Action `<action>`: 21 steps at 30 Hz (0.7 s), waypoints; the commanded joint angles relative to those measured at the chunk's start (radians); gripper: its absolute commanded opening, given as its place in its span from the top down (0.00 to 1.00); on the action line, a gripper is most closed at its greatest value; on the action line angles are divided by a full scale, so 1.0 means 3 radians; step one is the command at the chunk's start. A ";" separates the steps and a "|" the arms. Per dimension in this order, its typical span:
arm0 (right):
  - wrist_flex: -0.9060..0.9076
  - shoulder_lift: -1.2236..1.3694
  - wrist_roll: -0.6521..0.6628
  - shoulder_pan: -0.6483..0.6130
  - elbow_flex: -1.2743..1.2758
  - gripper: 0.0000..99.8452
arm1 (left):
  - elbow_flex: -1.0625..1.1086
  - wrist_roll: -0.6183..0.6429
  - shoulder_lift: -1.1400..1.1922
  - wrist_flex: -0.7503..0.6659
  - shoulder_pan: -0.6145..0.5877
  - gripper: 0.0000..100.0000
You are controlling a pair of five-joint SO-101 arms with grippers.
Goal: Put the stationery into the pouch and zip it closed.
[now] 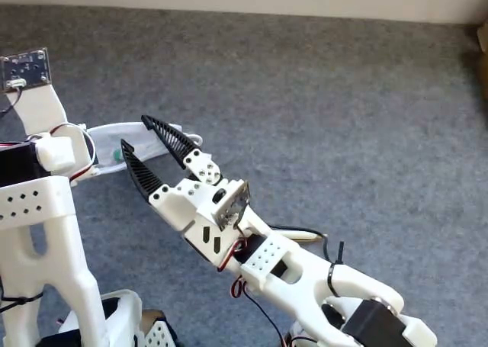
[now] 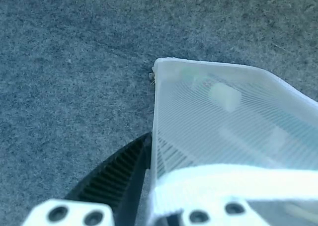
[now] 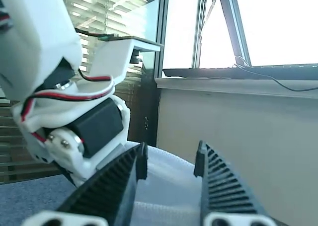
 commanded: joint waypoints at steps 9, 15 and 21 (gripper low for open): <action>0.1404 -0.1015 -0.0604 0.0079 -0.0013 0.85 | 0.0110 0.0026 0.0069 -0.0066 -0.0003 0.99; 0.2754 -0.1655 -0.1110 0.0540 -0.0284 0.85 | 0.0110 0.0026 0.0069 -0.0066 -0.0013 0.99; 0.3787 -0.1747 -0.1422 0.0959 -0.0852 0.85 | 0.0110 0.0026 0.0069 -0.0066 -0.0003 0.99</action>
